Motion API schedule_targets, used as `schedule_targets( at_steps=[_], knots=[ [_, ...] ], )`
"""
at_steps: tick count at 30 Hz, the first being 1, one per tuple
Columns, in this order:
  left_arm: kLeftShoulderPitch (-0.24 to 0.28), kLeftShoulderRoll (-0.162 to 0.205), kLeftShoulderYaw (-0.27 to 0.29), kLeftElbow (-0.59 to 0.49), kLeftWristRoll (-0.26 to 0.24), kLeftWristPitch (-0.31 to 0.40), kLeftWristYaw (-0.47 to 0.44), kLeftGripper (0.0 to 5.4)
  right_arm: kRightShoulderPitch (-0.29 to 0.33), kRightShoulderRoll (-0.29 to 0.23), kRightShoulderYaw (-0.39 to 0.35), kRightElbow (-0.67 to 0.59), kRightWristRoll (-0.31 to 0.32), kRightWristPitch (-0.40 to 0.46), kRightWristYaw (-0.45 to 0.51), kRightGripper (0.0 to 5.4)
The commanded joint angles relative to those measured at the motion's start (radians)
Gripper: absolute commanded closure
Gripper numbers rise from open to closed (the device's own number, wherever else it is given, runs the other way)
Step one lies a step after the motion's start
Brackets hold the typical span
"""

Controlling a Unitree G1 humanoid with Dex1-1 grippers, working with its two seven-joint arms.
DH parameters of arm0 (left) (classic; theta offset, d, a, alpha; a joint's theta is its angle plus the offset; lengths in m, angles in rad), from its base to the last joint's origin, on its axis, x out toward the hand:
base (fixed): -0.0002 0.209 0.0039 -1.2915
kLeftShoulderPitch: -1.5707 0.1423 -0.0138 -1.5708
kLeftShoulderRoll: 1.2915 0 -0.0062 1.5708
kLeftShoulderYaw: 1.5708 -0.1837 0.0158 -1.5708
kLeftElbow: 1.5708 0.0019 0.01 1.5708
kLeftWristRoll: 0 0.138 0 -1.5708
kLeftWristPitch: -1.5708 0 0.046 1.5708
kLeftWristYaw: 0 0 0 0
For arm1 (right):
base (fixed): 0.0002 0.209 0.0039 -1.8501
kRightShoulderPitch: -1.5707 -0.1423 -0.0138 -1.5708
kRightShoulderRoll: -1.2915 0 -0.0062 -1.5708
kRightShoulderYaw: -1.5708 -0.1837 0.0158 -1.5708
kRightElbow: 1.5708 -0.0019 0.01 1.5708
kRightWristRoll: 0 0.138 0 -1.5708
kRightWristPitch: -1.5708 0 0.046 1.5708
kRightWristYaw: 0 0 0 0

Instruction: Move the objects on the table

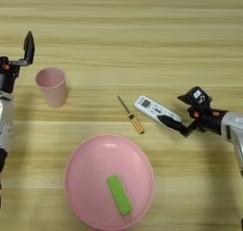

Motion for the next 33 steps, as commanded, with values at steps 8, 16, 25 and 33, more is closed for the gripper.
schedule_targets(
  at_steps=[8, 16, 25, 33],
  knots=[
    [-0.015, 0.009, -0.001, 0.003, 0.011, -0.001, -0.004, 0.02, -0.057, 0.018, 0.054, 0.117, -0.096, -0.050, -0.048, 0.00],
    [-0.015, 0.009, -0.004, 0.009, 0.014, 0.001, -0.006, 0.00, -0.093, 0.037, 0.071, 0.199, -0.134, -0.077, -0.069, 0.17],
    [-0.021, 0.011, -0.001, 0.029, 0.013, -0.009, -0.011, 0.00, -0.111, 0.049, 0.084, 0.246, -0.155, -0.110, -0.062, 1.14],
    [-0.024, 0.011, 0.000, 0.034, 0.012, -0.012, -0.011, 0.00, -0.115, 0.052, 0.083, 0.259, -0.152, -0.118, -0.056, 2.02]
  ],
)
